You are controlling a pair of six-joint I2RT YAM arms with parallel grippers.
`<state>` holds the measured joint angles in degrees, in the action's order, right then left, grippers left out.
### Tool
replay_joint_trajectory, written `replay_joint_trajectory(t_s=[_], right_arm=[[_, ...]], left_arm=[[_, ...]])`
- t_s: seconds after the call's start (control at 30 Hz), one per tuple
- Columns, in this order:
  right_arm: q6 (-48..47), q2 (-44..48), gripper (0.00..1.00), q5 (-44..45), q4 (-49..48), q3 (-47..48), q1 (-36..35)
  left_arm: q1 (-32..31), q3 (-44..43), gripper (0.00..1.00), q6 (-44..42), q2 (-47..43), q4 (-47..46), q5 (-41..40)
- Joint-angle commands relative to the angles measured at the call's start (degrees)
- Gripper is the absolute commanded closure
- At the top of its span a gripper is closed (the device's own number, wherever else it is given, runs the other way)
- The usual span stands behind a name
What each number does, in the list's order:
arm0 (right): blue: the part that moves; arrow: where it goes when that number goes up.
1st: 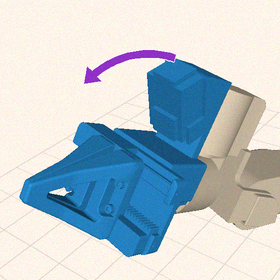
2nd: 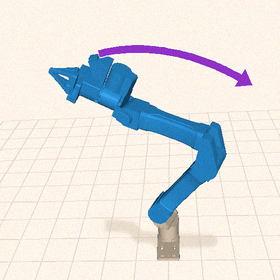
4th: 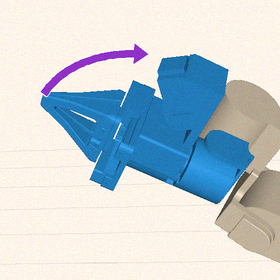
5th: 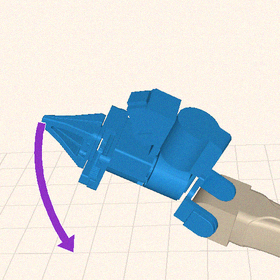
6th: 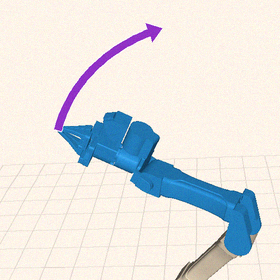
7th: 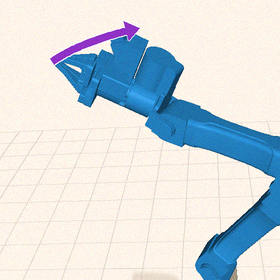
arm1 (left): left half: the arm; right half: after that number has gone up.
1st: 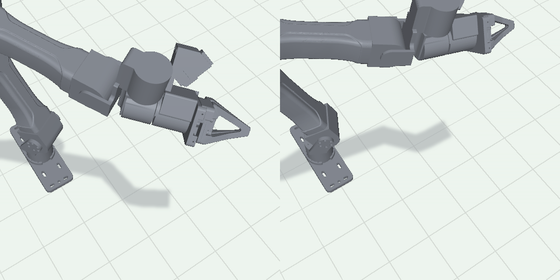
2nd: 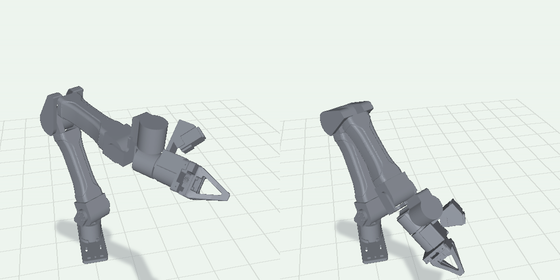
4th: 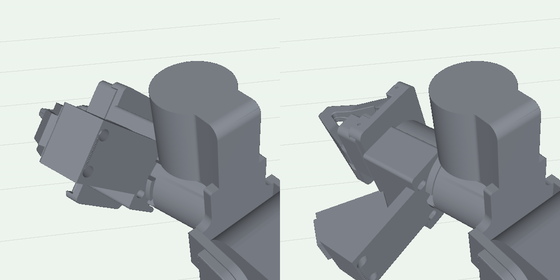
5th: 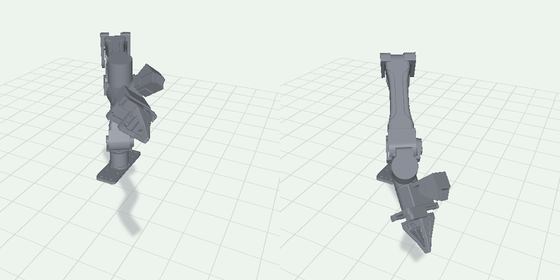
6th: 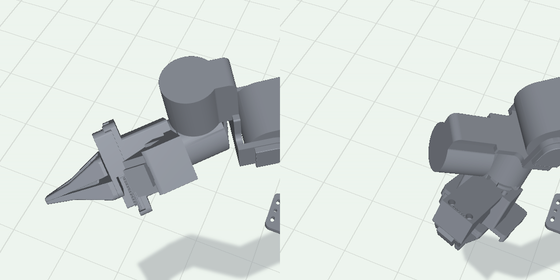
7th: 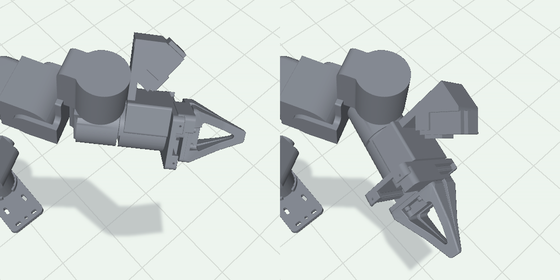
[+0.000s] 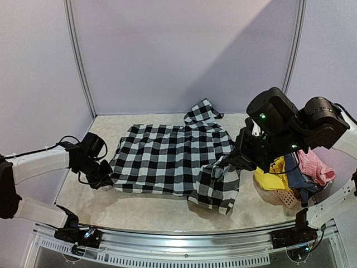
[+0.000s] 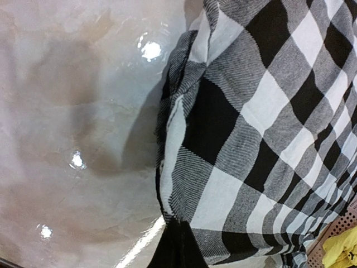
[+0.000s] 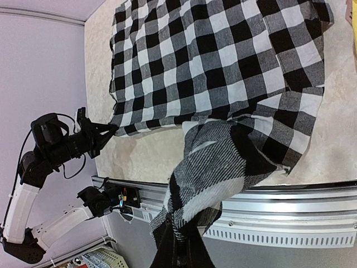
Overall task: Fold and stack the mixed laundry pile
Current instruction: Fold the flattened shirt at the center of the board.
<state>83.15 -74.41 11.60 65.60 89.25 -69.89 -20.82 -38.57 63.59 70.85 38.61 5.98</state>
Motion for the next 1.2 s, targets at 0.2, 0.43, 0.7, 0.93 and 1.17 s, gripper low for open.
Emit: replay_joint_trajectory(t_s=[0.2, 0.43, 0.7, 0.93, 1.17], right_arm=[[-16.06, -2.01, 1.00, -6.10, 4.62, 7.07, 11.02], [-26.64, -5.18, 1.00, -8.91, 7.16, 14.49, 18.72], [-37.77, -11.62, 1.00, -15.82, 8.17, 19.87, 24.15], [-42.75, -17.54, 1.00, -14.72, 8.15, 28.46, 25.10], [-44.22, -20.99, 1.00, -15.98, 9.44, 31.63, 26.18]], left_arm=[[0.50, -2.34, 1.00, 1.96, -2.72, 8.60, -1.55], [0.42, -13.02, 1.00, 3.36, 0.44, 19.88, -4.97], [0.77, -24.48, 1.00, -2.03, 12.67, 24.01, -7.17], [1.65, -32.30, 1.00, -5.36, 22.65, 25.67, -7.23], [2.61, -35.38, 1.00, -7.04, 26.97, 27.04, -7.60]])
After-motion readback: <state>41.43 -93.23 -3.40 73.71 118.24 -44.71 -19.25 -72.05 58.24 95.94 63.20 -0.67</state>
